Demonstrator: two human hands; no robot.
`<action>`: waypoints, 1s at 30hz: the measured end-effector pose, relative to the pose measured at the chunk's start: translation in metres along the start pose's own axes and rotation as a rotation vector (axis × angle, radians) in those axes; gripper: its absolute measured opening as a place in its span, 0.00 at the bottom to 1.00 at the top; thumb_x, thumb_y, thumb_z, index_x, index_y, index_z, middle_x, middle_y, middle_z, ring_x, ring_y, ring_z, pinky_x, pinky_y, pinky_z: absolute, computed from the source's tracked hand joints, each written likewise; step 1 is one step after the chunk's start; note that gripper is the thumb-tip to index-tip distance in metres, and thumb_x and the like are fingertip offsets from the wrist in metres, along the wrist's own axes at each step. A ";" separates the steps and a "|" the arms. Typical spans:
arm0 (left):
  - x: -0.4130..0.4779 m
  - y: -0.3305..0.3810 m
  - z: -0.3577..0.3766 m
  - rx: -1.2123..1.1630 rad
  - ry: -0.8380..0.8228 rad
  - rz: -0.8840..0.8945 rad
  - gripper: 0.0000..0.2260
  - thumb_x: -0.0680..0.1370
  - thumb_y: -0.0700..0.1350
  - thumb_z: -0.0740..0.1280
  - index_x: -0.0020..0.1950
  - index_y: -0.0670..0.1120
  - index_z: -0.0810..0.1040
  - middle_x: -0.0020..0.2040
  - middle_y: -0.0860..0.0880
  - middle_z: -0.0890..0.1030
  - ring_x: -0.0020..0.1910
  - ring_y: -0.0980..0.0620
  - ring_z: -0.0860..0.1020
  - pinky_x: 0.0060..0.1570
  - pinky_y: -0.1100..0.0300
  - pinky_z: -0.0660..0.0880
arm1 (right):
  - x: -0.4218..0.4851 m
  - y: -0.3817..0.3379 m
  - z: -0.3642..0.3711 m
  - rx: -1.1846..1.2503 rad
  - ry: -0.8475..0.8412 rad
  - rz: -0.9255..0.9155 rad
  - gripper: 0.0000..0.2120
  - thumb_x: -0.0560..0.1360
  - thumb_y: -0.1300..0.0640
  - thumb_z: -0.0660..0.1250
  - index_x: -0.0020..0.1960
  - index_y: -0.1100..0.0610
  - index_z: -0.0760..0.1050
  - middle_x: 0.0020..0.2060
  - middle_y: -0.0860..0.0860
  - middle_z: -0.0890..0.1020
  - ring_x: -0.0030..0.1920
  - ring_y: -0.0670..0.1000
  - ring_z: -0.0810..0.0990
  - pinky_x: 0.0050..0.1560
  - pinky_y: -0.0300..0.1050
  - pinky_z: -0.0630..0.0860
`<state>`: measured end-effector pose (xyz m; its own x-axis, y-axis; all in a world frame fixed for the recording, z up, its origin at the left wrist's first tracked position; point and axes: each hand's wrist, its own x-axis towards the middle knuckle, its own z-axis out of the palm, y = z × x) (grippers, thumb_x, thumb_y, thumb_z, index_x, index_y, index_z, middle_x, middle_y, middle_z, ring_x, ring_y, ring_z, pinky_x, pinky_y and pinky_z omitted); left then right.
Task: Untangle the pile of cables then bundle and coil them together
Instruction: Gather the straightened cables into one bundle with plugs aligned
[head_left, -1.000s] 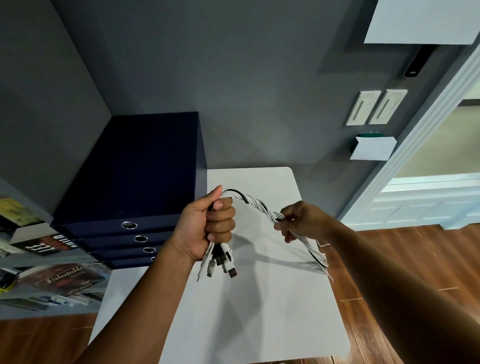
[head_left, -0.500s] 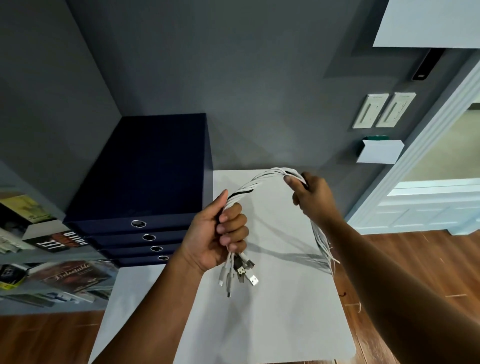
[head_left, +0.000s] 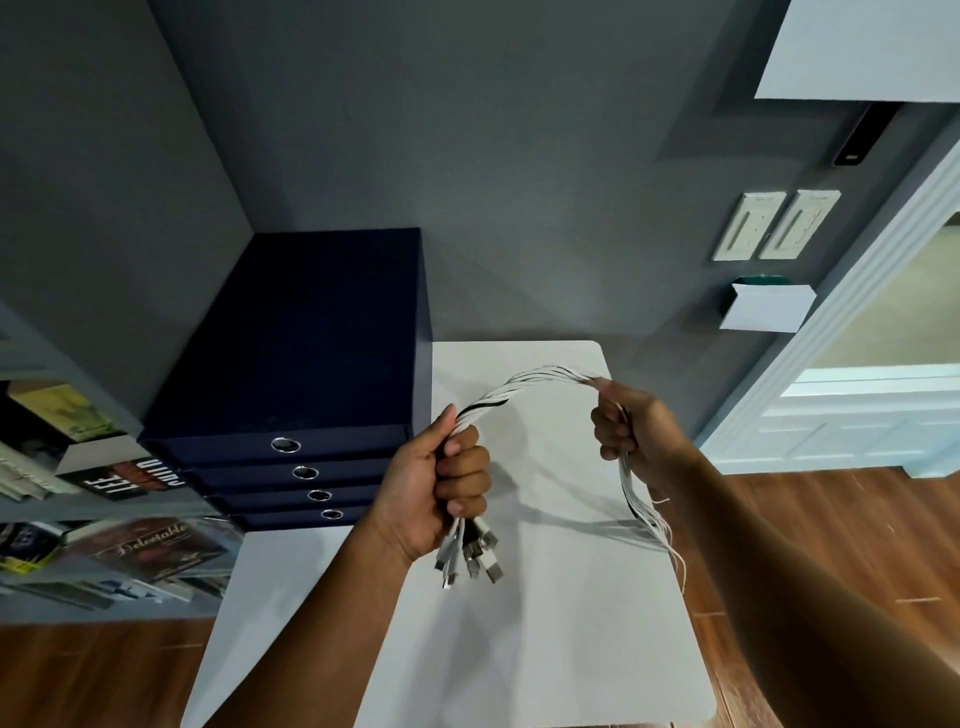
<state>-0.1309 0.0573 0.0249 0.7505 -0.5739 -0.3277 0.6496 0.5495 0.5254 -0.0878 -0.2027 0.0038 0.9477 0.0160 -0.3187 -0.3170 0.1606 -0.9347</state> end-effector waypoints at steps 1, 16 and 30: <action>0.001 0.001 0.002 -0.009 0.011 0.019 0.19 0.80 0.56 0.59 0.33 0.50 0.63 0.29 0.54 0.52 0.24 0.57 0.50 0.19 0.66 0.54 | -0.001 0.002 -0.002 0.064 -0.030 0.015 0.16 0.73 0.48 0.62 0.31 0.54 0.62 0.25 0.50 0.59 0.26 0.50 0.53 0.31 0.45 0.56; 0.017 -0.011 0.021 0.250 0.127 0.136 0.20 0.79 0.58 0.61 0.33 0.50 0.62 0.27 0.54 0.55 0.22 0.57 0.53 0.22 0.65 0.52 | -0.003 0.093 0.029 -1.030 0.191 -0.076 0.17 0.83 0.48 0.53 0.46 0.58 0.71 0.42 0.56 0.81 0.42 0.61 0.78 0.39 0.52 0.75; 0.015 -0.032 0.020 0.120 0.125 0.121 0.20 0.81 0.59 0.58 0.33 0.50 0.62 0.27 0.53 0.55 0.22 0.57 0.52 0.21 0.66 0.53 | 0.002 -0.008 0.033 0.488 -0.025 0.011 0.15 0.81 0.54 0.53 0.52 0.58 0.76 0.32 0.50 0.68 0.30 0.49 0.66 0.37 0.44 0.63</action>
<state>-0.1431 0.0189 0.0184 0.8365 -0.4241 -0.3471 0.5399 0.5293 0.6544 -0.0825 -0.1715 0.0155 0.9468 0.0429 -0.3190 -0.2788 0.6045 -0.7462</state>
